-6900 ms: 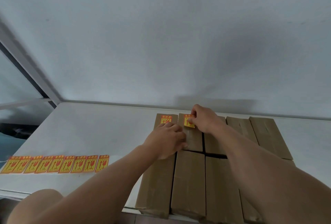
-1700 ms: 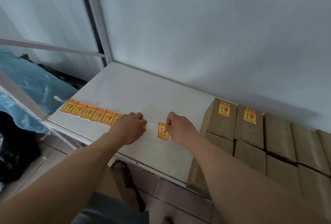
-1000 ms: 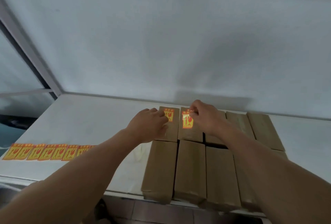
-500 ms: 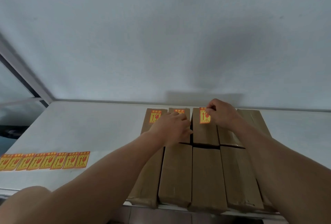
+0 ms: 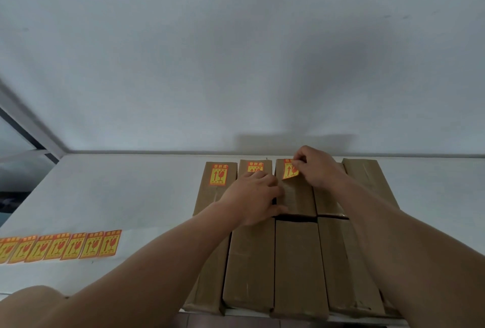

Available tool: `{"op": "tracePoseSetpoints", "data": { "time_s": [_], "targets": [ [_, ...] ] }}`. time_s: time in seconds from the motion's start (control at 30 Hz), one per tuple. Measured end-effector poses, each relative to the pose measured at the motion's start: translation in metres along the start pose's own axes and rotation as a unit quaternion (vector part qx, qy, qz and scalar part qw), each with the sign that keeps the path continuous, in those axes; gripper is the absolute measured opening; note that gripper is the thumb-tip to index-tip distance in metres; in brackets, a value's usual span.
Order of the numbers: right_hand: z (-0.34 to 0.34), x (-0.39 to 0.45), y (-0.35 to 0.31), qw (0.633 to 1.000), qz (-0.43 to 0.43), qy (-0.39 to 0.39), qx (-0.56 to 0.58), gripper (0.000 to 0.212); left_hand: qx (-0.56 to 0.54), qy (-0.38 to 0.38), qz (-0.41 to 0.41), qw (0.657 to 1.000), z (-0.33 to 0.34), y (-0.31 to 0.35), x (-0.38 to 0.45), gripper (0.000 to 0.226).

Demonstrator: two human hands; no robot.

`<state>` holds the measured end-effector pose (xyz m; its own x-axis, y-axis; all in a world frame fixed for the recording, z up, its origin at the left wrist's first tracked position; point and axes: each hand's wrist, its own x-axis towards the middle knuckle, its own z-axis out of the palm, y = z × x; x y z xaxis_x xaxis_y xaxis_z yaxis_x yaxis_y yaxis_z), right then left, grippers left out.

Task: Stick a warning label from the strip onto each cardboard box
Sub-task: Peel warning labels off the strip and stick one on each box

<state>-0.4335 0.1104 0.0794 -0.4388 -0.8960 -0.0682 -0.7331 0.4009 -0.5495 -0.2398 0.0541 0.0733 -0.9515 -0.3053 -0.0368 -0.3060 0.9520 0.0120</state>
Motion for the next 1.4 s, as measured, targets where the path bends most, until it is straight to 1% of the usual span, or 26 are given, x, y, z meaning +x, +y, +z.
{"op": "tracePoseSetpoints", "data": {
  "time_s": [0.33, 0.63, 0.77, 0.87, 1.0, 1.2, 1.4],
  "targets": [
    [0.006, 0.004, 0.003, 0.999, -0.004, -0.008, -0.033, 0.014, -0.006, 0.006, 0.01, 1.0, 0.002, -0.003, 0.0, 0.054],
    [0.011, 0.004, 0.004, 0.998, -0.002, 0.012, -0.067, 0.016, -0.014, 0.005, 0.007, 1.0, 0.006, -0.003, 0.001, 0.055],
    [0.014, 0.004, 0.003, 0.997, 0.006, 0.032, -0.073, 0.022, -0.014, 0.005, 0.005, 1.0, 0.006, -0.003, 0.001, 0.054],
    [0.015, 0.0, 0.001, 0.995, -0.016, 0.058, -0.082, 0.023, -0.01, 0.003, 0.004, 1.0, 0.004, -0.003, 0.0, 0.054],
    [0.012, -0.007, 0.003, 0.983, -0.071, 0.097, -0.137, 0.022, -0.004, 0.002, 0.007, 1.0, 0.002, -0.004, -0.001, 0.055],
    [0.015, -0.019, 0.012, 0.975, -0.069, 0.07, -0.199, 0.045, -0.002, 0.007, 0.008, 1.0, 0.004, -0.004, -0.001, 0.054],
    [0.018, -0.023, 0.017, 0.98, -0.03, 0.025, -0.196, 0.051, -0.003, 0.001, 0.006, 1.0, 0.007, -0.003, 0.001, 0.057]
  ]
}}
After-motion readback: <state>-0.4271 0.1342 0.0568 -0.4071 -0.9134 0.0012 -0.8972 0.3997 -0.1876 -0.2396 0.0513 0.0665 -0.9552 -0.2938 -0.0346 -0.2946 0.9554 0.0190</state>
